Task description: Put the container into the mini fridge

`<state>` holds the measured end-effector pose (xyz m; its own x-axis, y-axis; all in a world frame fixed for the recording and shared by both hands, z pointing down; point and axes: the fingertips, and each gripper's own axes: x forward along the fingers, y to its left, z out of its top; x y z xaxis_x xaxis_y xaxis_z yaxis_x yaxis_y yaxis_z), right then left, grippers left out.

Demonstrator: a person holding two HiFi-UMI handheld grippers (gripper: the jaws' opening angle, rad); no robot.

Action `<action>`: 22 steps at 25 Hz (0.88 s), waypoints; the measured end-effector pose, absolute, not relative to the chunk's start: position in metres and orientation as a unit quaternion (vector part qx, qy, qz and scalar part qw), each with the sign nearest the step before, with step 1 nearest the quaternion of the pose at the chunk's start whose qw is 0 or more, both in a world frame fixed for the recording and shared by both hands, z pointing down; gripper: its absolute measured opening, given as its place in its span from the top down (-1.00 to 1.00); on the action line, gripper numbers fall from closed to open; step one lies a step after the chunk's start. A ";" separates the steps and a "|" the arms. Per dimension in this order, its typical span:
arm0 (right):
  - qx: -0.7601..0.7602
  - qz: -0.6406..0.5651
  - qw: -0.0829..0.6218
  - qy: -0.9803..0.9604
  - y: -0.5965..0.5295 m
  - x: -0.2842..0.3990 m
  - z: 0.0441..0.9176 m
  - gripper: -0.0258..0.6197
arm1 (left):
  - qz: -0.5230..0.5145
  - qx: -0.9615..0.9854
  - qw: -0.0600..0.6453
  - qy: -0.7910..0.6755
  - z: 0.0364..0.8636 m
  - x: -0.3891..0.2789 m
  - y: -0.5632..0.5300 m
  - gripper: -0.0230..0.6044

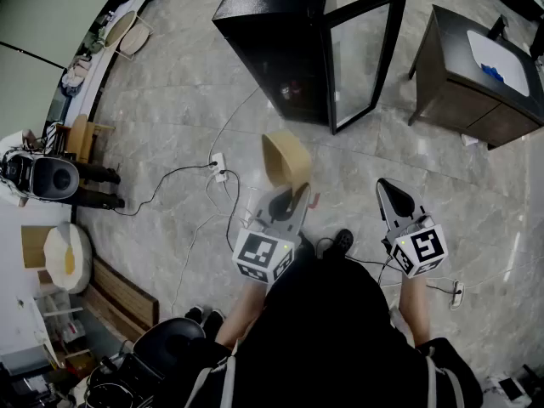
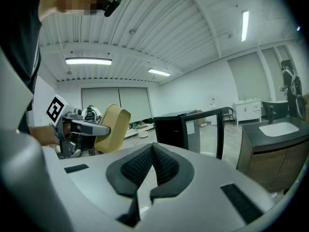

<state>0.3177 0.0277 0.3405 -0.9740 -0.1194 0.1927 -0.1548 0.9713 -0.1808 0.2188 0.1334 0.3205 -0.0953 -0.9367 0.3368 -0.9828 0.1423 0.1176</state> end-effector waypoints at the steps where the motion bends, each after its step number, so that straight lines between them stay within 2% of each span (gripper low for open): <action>1: 0.069 0.098 0.090 -0.989 0.030 0.320 0.340 0.87 | 0.070 0.651 0.167 -0.738 0.320 0.220 0.136 0.78; 13: 0.068 0.105 0.075 -0.989 0.047 0.329 0.338 0.86 | 0.078 0.637 0.170 -0.747 0.323 0.223 0.161 0.78; 22: 0.078 0.111 0.072 -0.988 0.073 0.295 0.339 0.86 | 0.064 0.634 0.168 -0.752 0.320 0.179 0.194 0.78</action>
